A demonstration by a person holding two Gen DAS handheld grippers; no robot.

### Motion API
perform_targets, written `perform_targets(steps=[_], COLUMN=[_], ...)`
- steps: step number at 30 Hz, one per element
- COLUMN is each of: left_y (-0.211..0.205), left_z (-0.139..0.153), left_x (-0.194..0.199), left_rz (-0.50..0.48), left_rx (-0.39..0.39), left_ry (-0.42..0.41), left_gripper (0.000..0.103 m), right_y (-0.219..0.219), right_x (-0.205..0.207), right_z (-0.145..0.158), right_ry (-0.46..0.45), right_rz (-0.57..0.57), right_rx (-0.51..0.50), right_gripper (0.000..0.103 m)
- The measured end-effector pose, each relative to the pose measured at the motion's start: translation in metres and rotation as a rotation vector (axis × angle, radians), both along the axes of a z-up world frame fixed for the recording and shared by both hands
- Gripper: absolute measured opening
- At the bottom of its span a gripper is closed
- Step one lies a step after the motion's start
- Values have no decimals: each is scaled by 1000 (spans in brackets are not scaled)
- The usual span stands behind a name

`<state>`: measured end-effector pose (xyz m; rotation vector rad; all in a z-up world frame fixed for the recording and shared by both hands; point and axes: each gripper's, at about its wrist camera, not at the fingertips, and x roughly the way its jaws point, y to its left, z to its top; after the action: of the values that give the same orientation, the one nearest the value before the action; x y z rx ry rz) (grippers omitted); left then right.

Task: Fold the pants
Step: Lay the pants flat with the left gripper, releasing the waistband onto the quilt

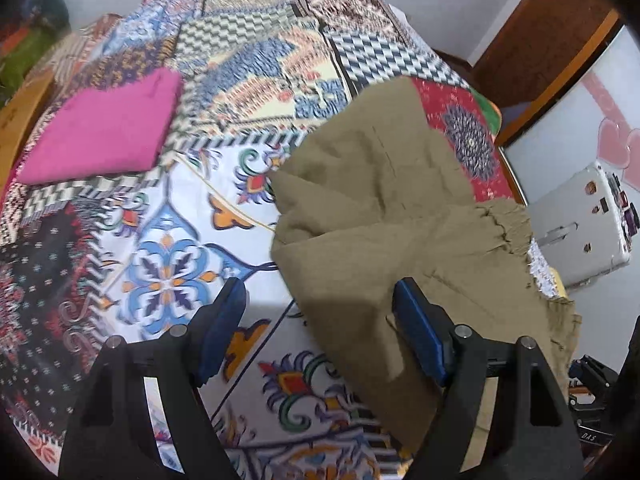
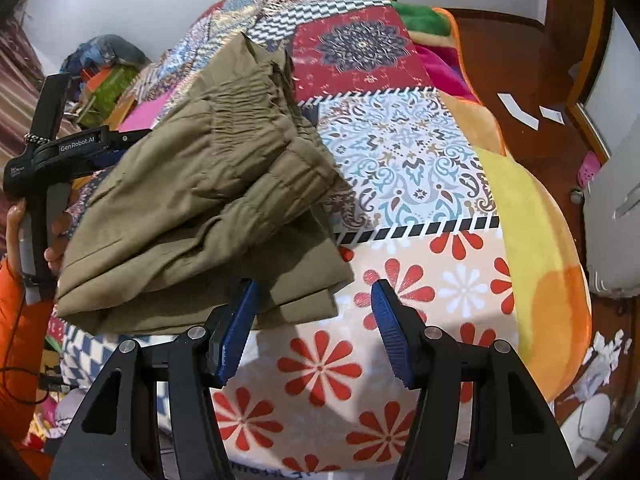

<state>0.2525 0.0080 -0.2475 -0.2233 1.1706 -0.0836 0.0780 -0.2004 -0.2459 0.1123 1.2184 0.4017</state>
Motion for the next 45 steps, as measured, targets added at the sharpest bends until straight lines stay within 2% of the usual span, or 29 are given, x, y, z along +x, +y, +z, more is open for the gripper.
perform_targets(steps=[5,7,10,14,17,21,26,32,39,45], left_y=[-10,-13,-11,5,15,17,25,25,10,5], left_z=[-15,-16,-15,-15,-14,-3,11,22,35,37], left_x=[13,16,15,10,4,-13,-40,-78,-117,-142], left_rz=[-36,-40,-43,-4,12,10,27,31,36,36], left_rx=[-28,-26,-21,-53,-78,-54,-59,-68,-83,-138], left_ry=[9,-3,-24,-40,-45,-64,-93,-110,-137,-125], left_gripper=[77,74,61,35,28,21,15,14,14,13], right_y=[8,13,16,16,17,14,2,-16,7,42], right_x=[5,6,10,20,31,46,50,35,16,12], right_z=[-5,-6,-7,-10,-13,-14,1,37,66,60], right_ry=[-11,-25,-38,-46,-61,-56,-75,-137,-207,-212], right_rz=[28,45,56,56,49,26,-25,-66,2,88], right_rx=[-45,-73,-87,-91,-98,-114,-131,-75,-38,-41], right_gripper=[55,56,57,58,58,57,57,58,58,58])
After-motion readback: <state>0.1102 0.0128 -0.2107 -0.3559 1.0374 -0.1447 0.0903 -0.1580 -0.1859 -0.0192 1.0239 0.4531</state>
